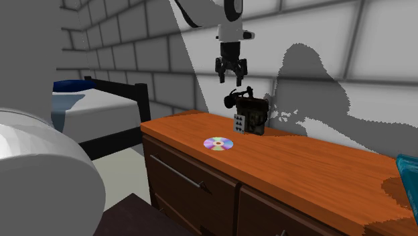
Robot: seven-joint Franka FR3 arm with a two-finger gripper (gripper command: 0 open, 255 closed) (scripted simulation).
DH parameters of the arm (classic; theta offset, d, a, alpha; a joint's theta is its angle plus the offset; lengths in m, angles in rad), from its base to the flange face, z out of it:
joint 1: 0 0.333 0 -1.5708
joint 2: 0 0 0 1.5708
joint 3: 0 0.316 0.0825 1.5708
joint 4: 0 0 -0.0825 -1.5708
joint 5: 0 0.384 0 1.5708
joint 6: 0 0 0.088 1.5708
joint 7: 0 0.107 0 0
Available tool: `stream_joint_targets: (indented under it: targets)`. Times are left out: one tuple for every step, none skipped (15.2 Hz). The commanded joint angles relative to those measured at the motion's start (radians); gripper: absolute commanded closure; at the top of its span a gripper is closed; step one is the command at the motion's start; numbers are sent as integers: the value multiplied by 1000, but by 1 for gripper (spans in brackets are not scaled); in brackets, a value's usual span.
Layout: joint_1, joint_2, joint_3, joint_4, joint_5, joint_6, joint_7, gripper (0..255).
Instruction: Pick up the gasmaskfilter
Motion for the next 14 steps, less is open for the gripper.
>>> stream_joint_targets:
  targets:
    - [5, 79, -1, 99, -6, -6, 23, 0]
    - [8, 118, -2, 147, -9, -7, 34, 0]
    - [11, 158, -3, 197, -12, -10, 44, 0]
    - [15, 200, -5, 250, -14, -15, 55, 0]
    - [16, 212, -5, 267, -15, -17, 58, 0]
    - [16, 213, -6, 255, -15, -4, 57, 0]
    - [16, 214, -6, 242, -15, 9, 57, 0]
    - [16, 215, -6, 231, -16, 22, 57, 0]
    - [15, 217, -6, 220, -16, 35, 57, 0]
    - [15, 219, -6, 209, -16, 47, 57, 0]
    - [15, 221, -7, 198, -16, 60, 57, 0]
    - [15, 224, -7, 182, -17, 79, 57, 0]
    - [15, 224, -7, 182, -17, 79, 57, 0]
    - [15, 224, -7, 182, -17, 79, 57, 0]
